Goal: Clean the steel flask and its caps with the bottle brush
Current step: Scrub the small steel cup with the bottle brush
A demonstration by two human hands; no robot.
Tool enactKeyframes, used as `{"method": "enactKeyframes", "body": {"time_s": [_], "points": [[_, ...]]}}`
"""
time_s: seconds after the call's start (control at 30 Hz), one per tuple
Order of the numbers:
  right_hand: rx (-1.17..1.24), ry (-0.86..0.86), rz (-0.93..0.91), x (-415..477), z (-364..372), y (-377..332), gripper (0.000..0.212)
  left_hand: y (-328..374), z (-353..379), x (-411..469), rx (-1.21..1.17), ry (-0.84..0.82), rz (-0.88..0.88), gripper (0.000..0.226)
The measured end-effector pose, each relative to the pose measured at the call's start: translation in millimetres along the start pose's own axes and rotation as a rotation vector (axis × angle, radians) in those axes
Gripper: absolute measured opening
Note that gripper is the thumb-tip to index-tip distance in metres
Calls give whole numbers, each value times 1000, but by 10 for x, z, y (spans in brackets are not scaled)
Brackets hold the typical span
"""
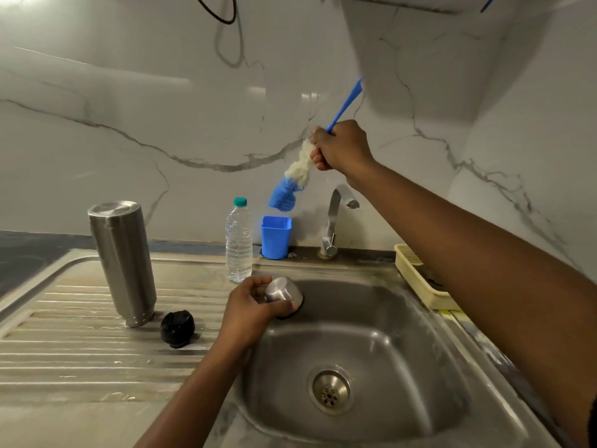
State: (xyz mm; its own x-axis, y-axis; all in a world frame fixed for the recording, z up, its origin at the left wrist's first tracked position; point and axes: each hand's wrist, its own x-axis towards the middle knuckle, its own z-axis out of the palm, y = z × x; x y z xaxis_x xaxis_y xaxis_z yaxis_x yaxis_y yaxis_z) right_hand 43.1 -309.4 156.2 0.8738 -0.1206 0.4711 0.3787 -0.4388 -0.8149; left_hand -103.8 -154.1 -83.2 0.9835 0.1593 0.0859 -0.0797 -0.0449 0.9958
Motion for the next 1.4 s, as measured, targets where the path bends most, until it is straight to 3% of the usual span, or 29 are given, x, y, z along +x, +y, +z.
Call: {"method": "enactKeyframes", "body": {"time_s": [0.23,0.57,0.8,0.97,1.13,1.3,1.4], "points": [[188,-45,18,-902,-506,450,30,-42,-2,-28,-52,6,-6,49],[680,-47,98,-1882,-677,1432,26,-117,-3,-1,-27,4,29,47],[726,-78,160,-2076,-629,1824,35,-222,-26,69,80,10,69,63],[706,-115,144,-2002,-824,1954,38,-246,-79,120,75,52,88,57],[665,-165,116,-2064,-724,1936,39,-266,-39,80,123,-18,76,55],[714,-127,127,-2026,-832,1929,42,-209,-99,112,41,60,113,51],[704,-137,119,-2053,-791,1946,42,-221,-53,68,88,-11,115,56]]}}
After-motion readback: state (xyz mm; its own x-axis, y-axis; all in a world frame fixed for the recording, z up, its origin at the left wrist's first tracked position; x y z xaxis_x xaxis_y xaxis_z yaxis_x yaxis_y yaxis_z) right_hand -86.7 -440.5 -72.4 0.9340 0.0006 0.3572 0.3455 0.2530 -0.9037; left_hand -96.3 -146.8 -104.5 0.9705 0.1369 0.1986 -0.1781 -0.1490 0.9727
